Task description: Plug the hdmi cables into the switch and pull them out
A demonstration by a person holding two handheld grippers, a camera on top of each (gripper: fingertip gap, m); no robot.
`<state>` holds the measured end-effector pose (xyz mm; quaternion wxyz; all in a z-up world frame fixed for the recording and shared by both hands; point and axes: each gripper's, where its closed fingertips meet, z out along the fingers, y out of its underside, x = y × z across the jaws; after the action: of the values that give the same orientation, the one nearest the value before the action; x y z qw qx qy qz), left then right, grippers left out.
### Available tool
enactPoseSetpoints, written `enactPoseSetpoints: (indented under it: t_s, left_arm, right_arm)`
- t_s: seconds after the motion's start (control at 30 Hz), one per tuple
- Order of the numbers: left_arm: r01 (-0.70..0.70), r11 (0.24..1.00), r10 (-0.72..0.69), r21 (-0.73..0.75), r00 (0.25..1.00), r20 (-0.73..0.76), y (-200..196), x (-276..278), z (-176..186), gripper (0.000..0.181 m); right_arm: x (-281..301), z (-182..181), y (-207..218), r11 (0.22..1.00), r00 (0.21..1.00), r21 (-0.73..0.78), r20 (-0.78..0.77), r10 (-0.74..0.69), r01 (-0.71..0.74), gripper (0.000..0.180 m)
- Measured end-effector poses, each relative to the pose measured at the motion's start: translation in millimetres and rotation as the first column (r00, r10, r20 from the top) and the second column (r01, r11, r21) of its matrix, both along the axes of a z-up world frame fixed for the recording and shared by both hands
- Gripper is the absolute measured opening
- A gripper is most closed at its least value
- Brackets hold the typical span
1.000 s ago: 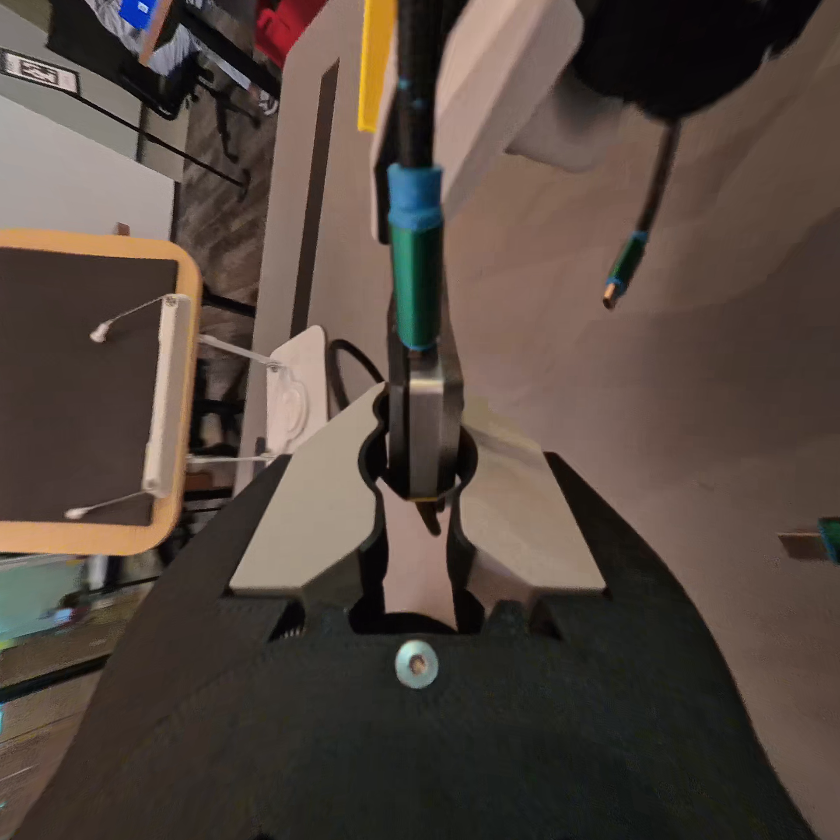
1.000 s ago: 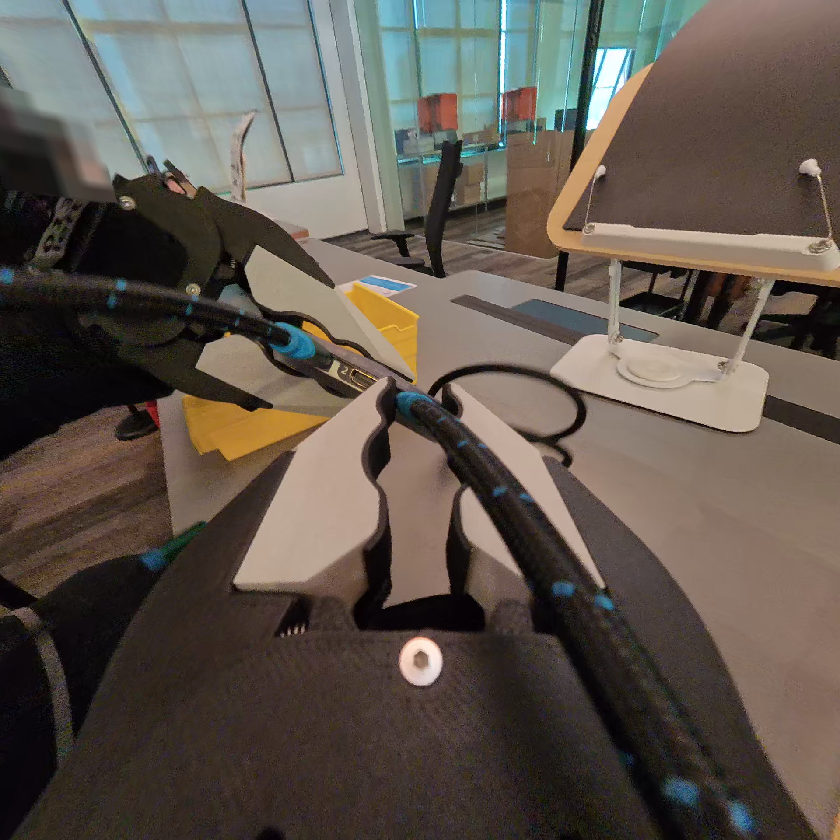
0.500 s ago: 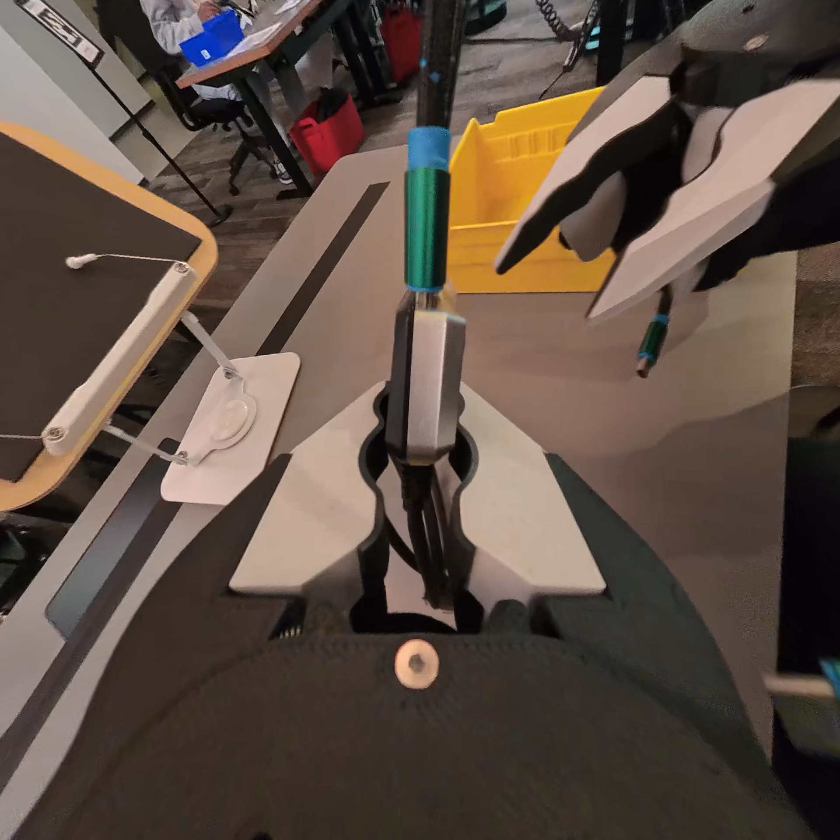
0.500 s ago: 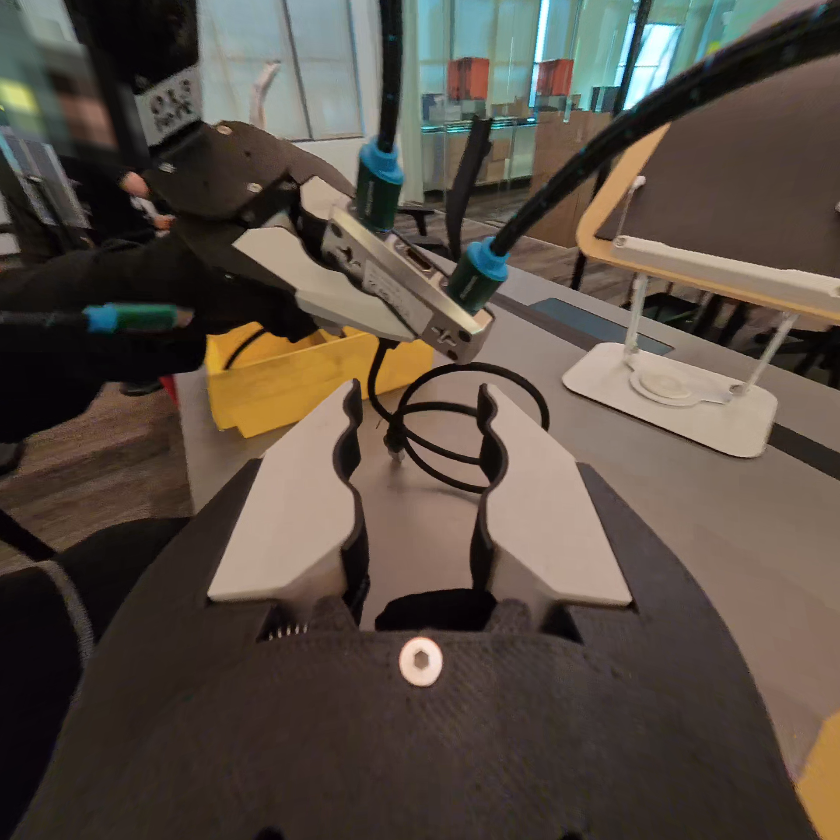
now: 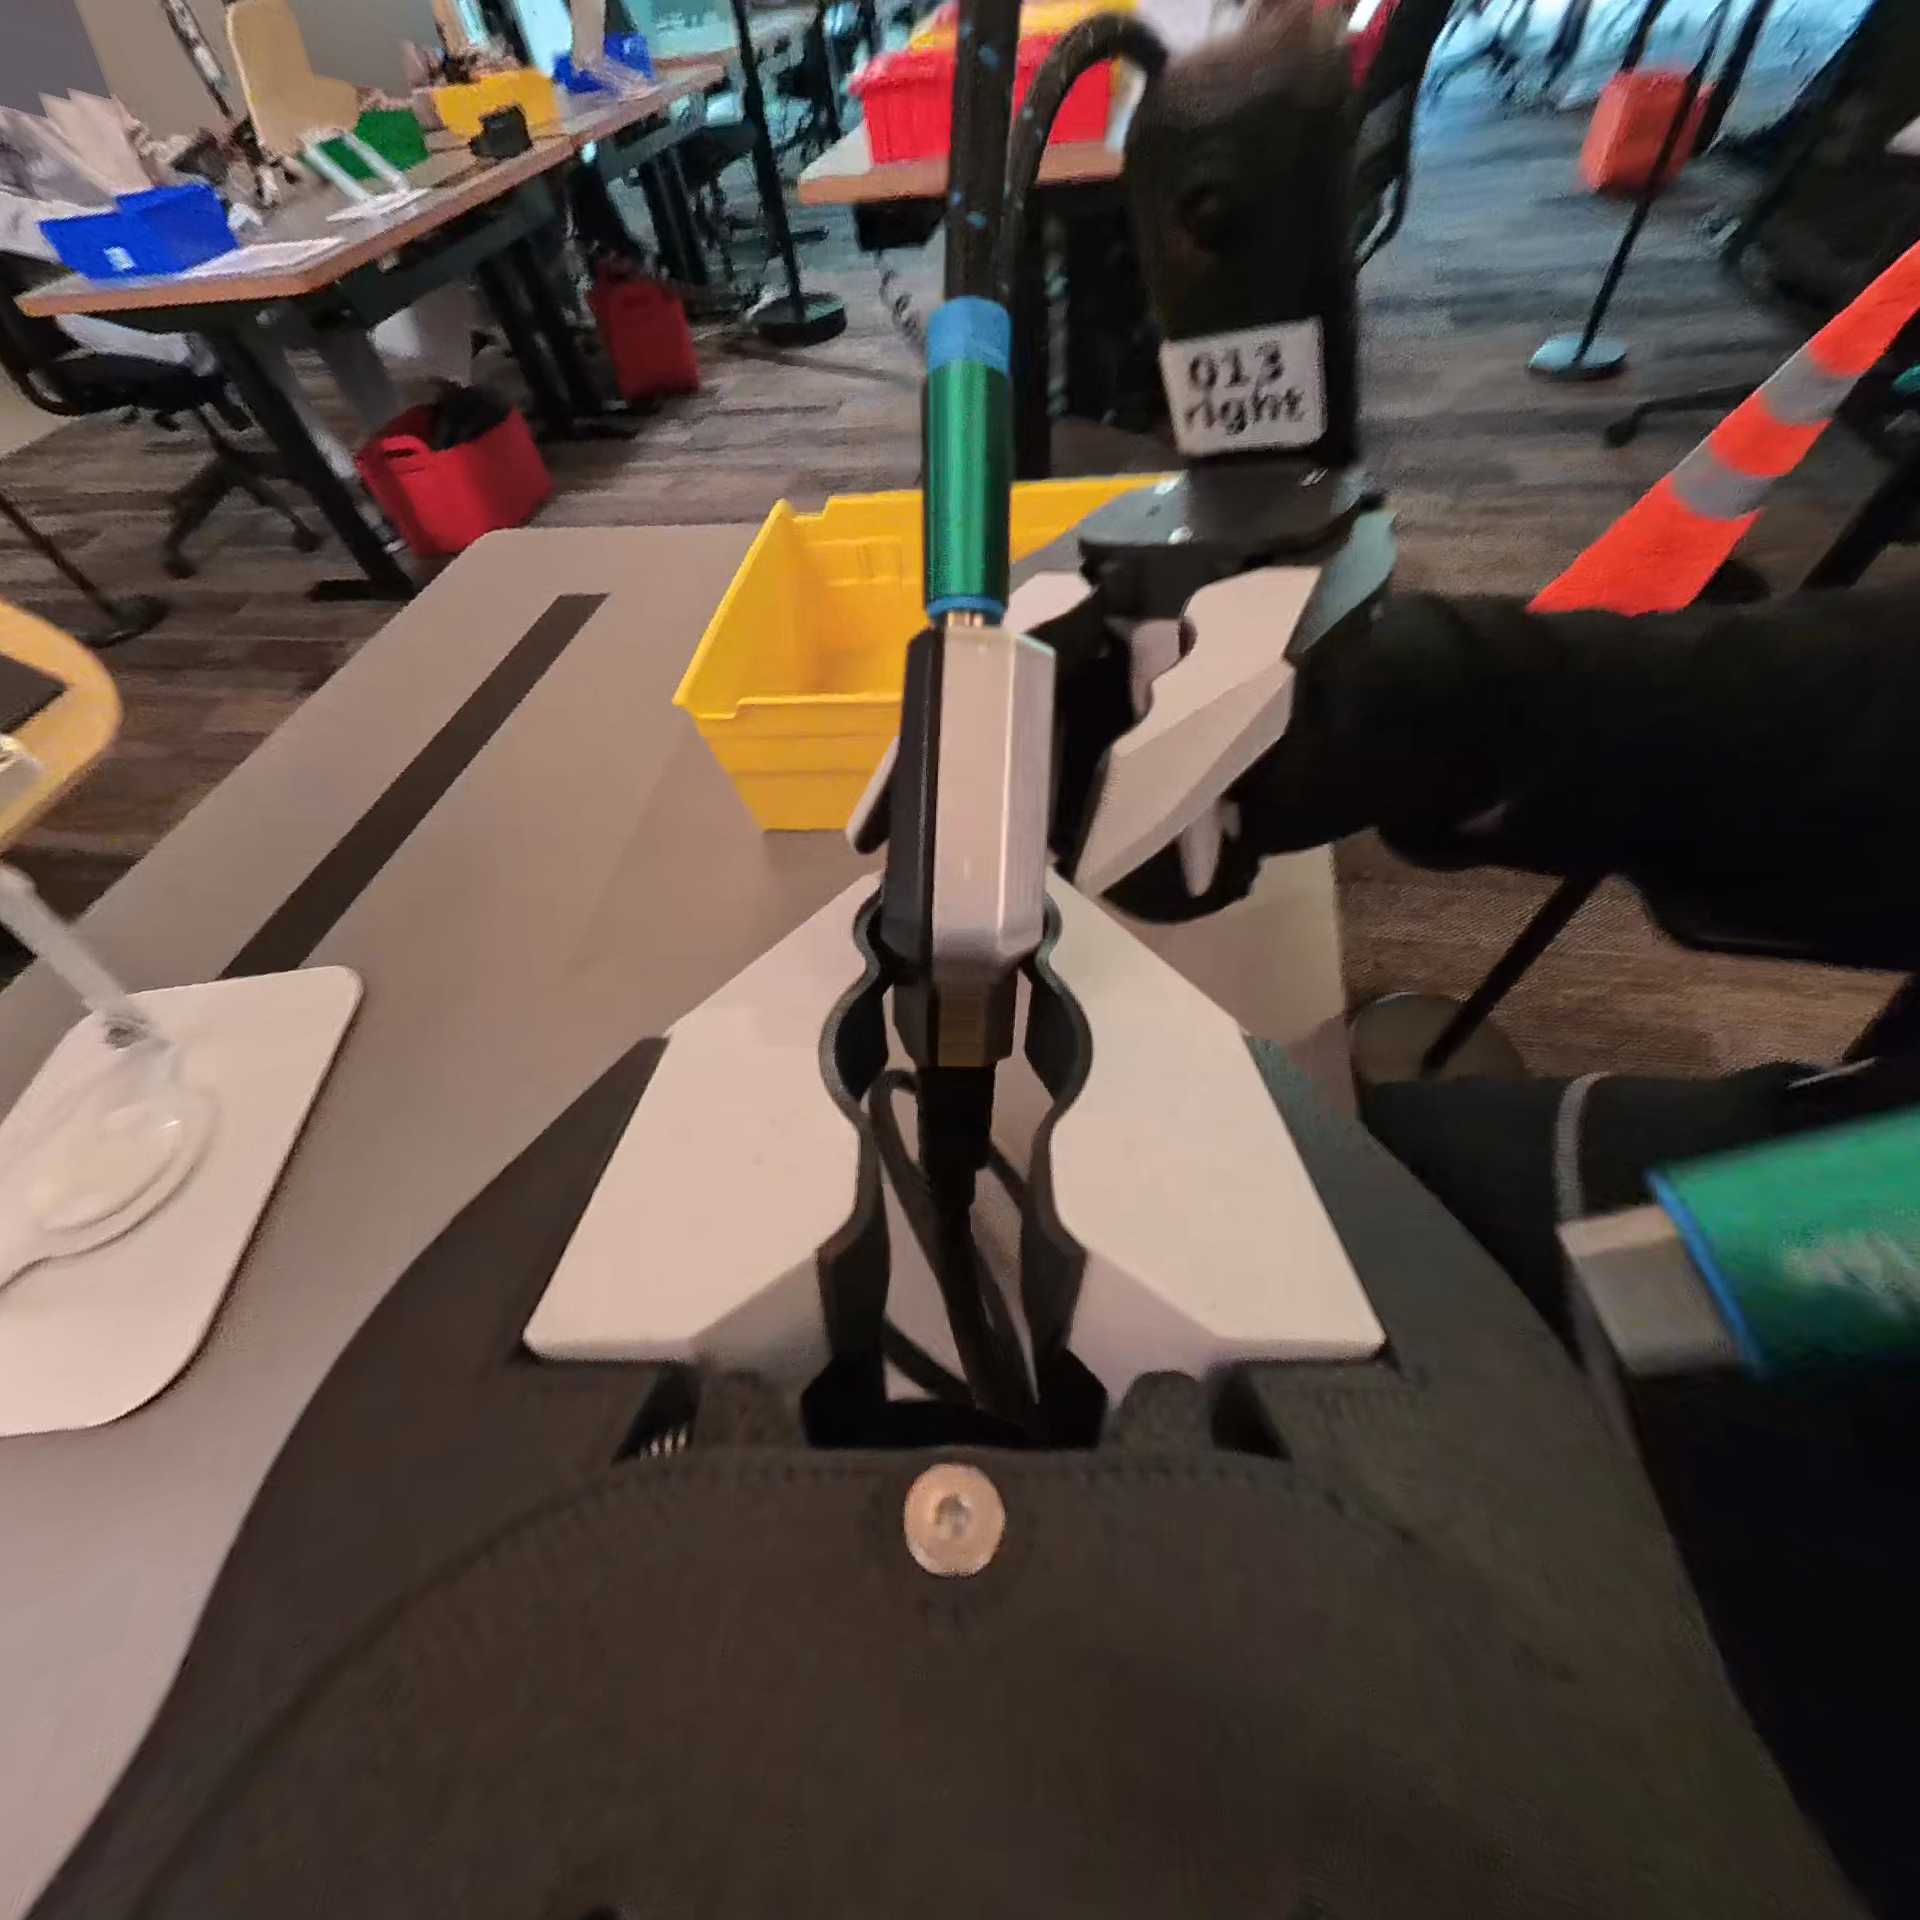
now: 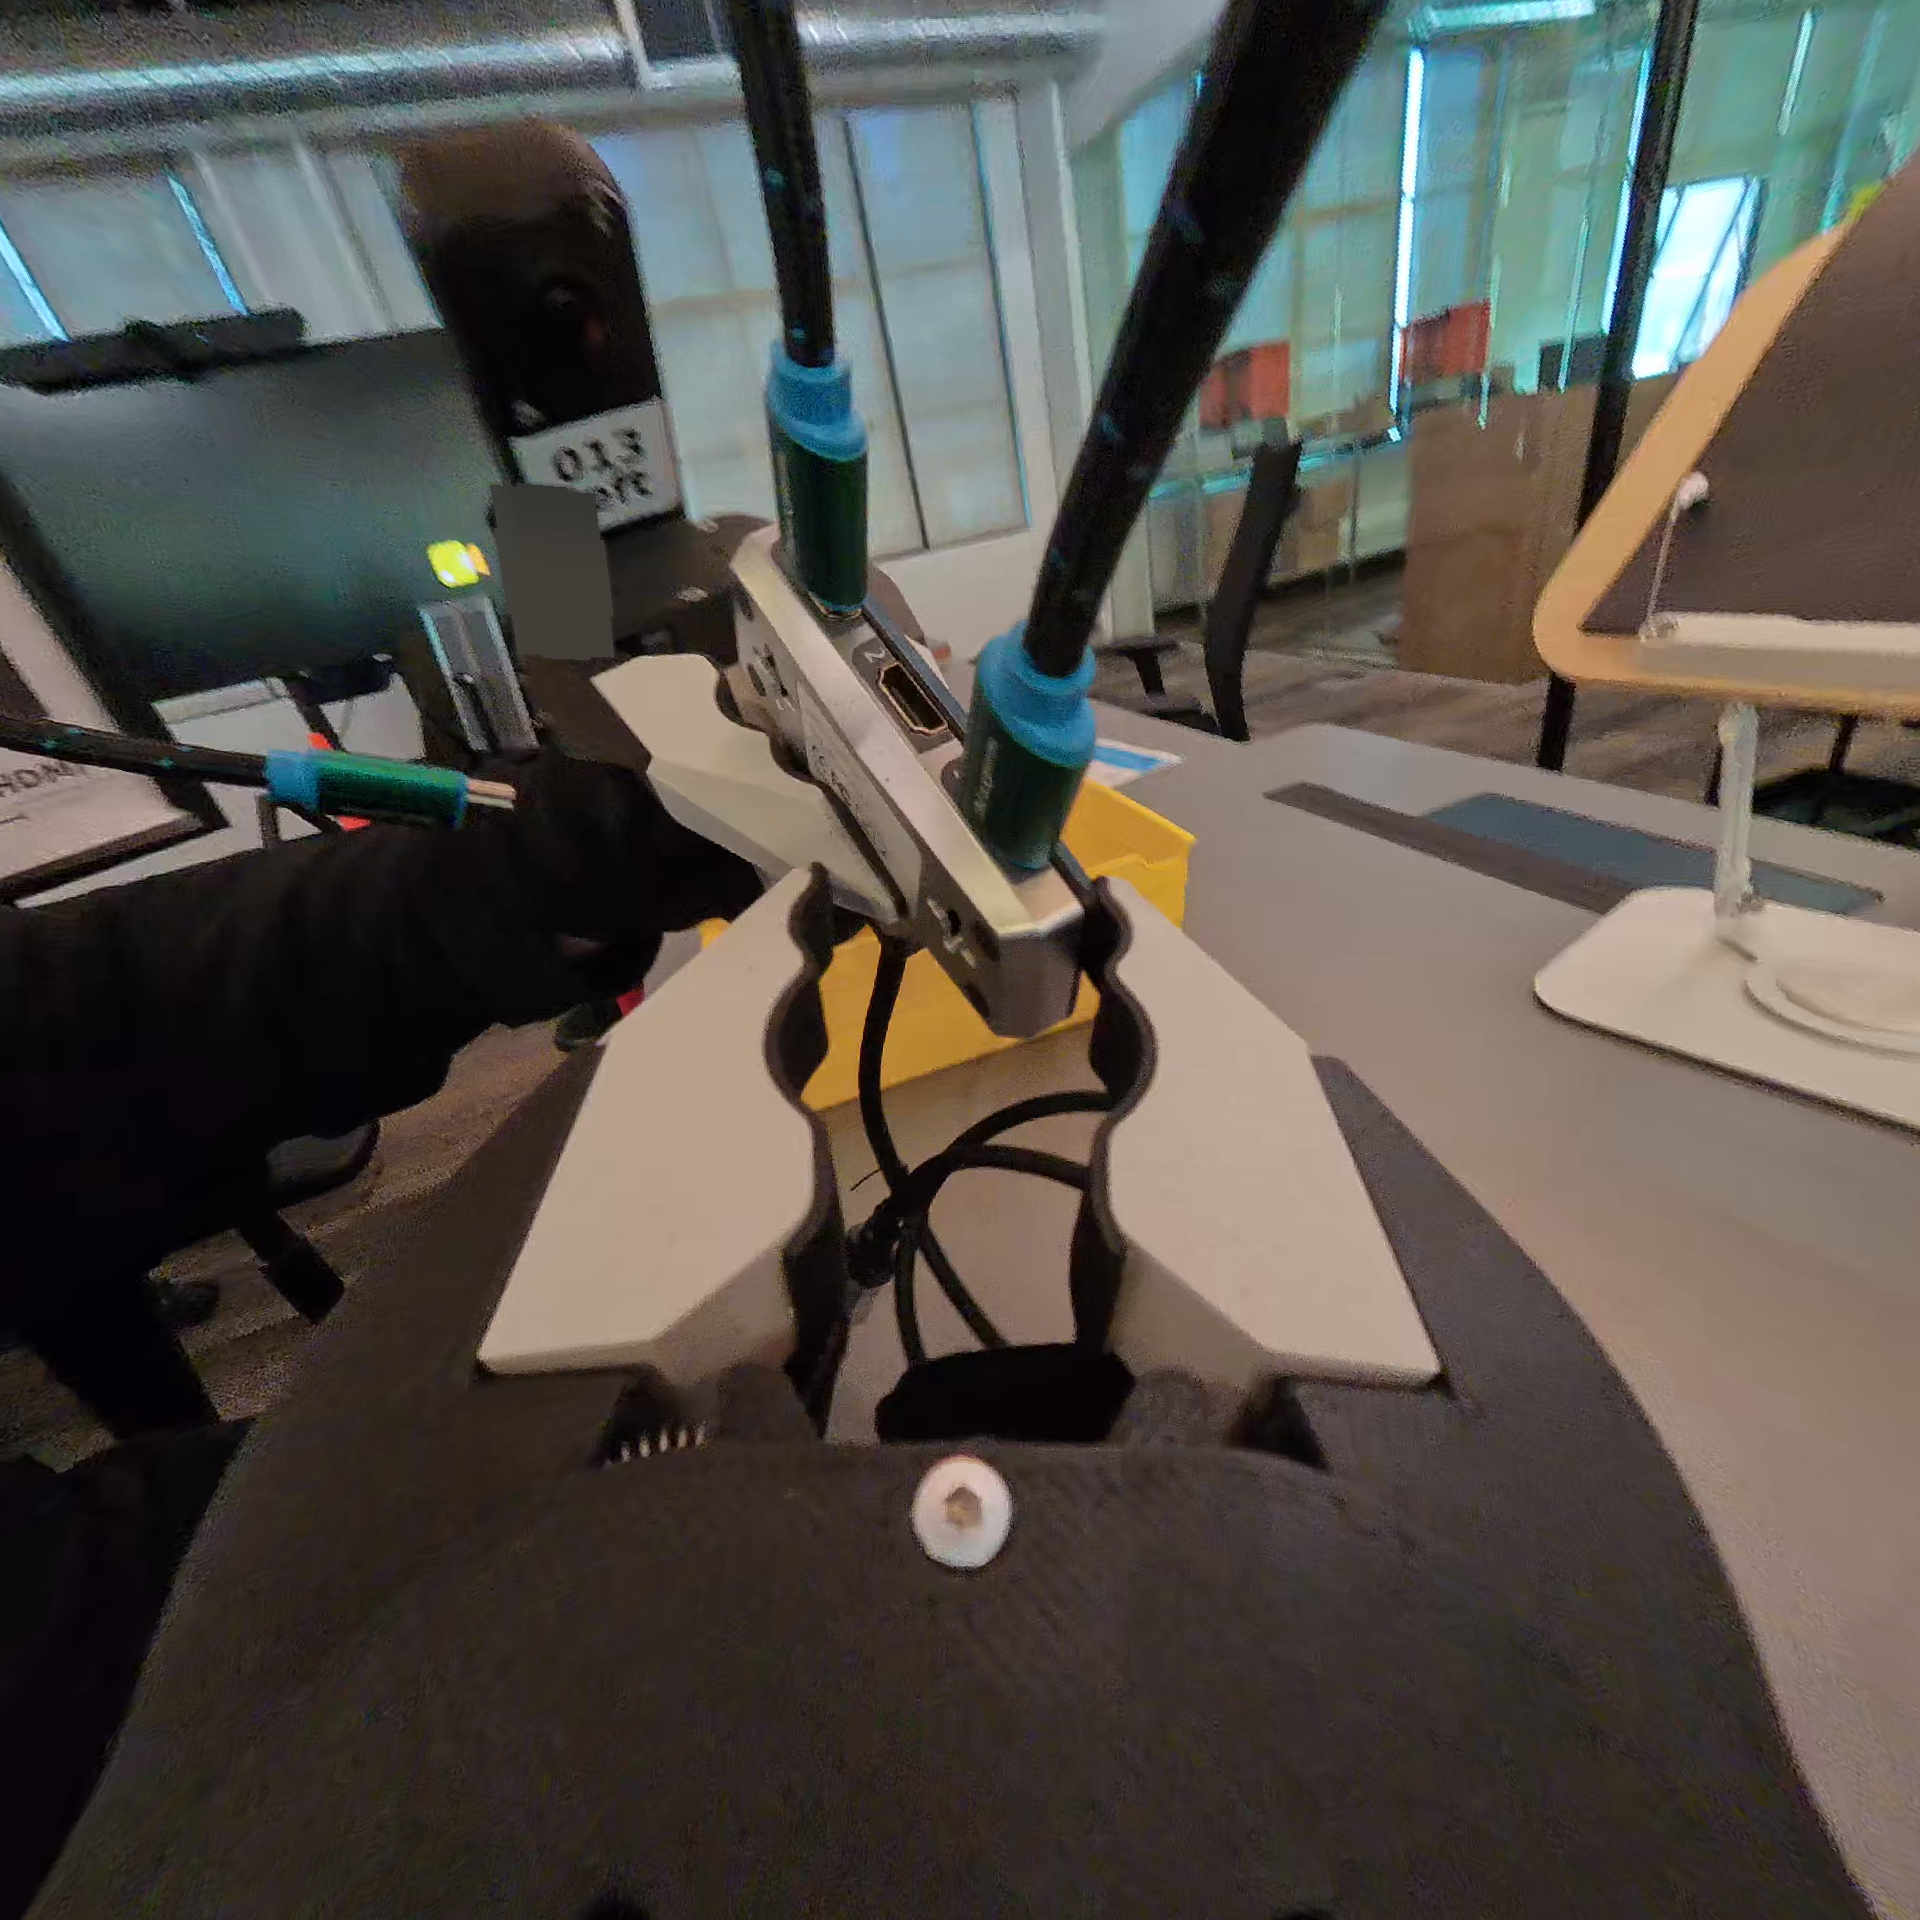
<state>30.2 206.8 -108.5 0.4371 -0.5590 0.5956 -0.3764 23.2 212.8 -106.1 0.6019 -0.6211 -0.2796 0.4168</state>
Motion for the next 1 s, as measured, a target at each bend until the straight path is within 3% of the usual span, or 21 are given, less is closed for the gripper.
enactPoseSetpoints:
  t_s: [0.1,0.37,0.43,0.57,0.8,1.0]
  left_arm:
    - [0.081,0.992,-0.072,-0.094,0.993,0.098,-12.9,-3.8,13.9,0.019]
    - [0.155,0.962,-0.099,-0.223,0.965,0.243,-20.7,-13.9,29.1,0.021]
    - [0.117,0.970,-0.062,-0.212,0.967,0.247,-16.8,-16.4,32.4,0.026]
    - [-0.025,0.985,0.074,-0.171,0.956,0.284,3.9,-33.0,51.1,0.053]
    - [-0.364,0.930,0.361,-0.049,0.880,0.309,24.4,-78.3,66.4,0.052]
    - [-0.333,0.943,0.331,-0.030,0.916,0.228,-5.3,-70.1,33.2,0.045]
  right_arm:
    - [2.0,18.4,-10.1,0.998,0.991,0.042,-0.120,0.055,-0.050,0.027]
    - [-7.6,34.9,-19.2,0.995,0.986,0.081,-0.150,0.069,-0.057,0.019]
    - [-9.7,39.3,-18.8,0.994,0.993,0.102,-0.110,0.037,-0.025,0.018]
    - [-0.9,54.6,-13.9,0.988,0.997,0.141,-0.044,-0.058,0.064,0.018]
    - [40.3,119.6,1.5,0.939,0.967,0.280,0.097,-0.236,0.201,0.018]
    - [121.9,178.8,28.3,0.859,0.865,0.374,0.224,-0.449,0.349,0.017]
